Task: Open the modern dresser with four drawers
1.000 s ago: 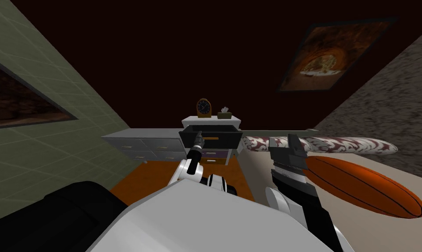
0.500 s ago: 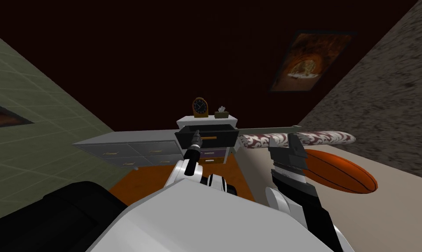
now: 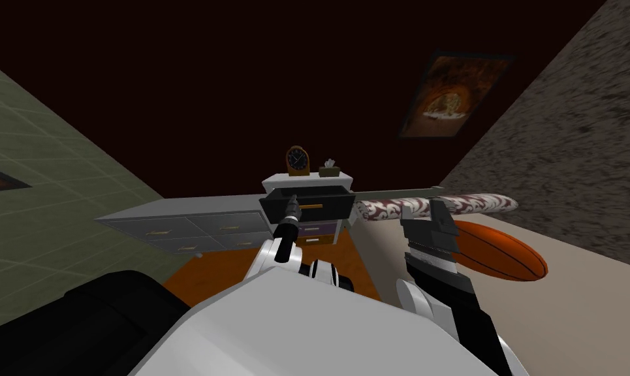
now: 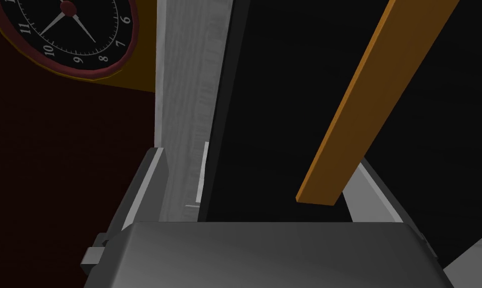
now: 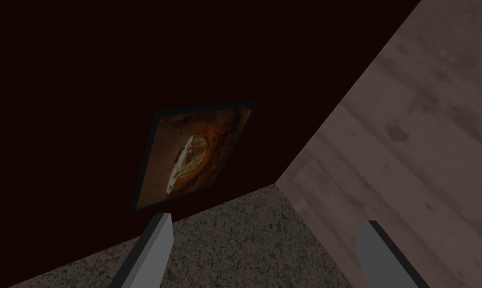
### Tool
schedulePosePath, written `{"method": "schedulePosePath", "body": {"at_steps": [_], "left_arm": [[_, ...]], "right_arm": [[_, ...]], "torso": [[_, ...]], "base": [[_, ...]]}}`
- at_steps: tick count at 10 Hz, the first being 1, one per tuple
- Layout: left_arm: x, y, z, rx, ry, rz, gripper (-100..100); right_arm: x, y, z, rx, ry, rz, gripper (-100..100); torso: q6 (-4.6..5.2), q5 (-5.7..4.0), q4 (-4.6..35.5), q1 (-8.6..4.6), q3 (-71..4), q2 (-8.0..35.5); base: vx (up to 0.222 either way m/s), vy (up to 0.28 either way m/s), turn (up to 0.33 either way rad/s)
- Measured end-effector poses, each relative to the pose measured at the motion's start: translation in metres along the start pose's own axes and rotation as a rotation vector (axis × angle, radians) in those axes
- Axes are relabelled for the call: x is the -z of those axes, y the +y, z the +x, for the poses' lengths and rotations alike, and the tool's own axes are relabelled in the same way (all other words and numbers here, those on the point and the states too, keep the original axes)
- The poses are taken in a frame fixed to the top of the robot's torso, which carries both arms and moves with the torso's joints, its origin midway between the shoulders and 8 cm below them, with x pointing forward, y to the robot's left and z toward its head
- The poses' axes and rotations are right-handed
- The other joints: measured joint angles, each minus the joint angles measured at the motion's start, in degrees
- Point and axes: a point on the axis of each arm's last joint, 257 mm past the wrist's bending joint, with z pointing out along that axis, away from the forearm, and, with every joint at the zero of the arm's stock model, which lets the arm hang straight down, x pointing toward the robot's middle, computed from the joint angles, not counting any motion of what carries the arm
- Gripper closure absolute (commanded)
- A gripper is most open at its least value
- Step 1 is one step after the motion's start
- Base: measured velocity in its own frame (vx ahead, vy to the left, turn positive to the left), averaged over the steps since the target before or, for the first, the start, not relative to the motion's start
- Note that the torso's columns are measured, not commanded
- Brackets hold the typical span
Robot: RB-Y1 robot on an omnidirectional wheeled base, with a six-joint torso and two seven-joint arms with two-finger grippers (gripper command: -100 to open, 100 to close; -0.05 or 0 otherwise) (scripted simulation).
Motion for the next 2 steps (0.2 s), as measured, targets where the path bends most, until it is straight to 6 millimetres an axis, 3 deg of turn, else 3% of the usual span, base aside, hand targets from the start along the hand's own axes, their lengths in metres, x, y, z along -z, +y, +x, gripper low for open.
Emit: {"method": "schedulePosePath", "body": {"at_steps": [2], "left_arm": [[0.0000, 0.0013, -0.0002, -0.001, -0.001, -0.003, 0]], "right_arm": [[0.0000, 0.0000, 0.0000, 0.000, 0.000, 0.000, 0]], "torso": [[0.01, 0.02, -0.1, 0.01, 0.0, -0.1]], "base": [[0.000, 0.000, 0.000]]}}
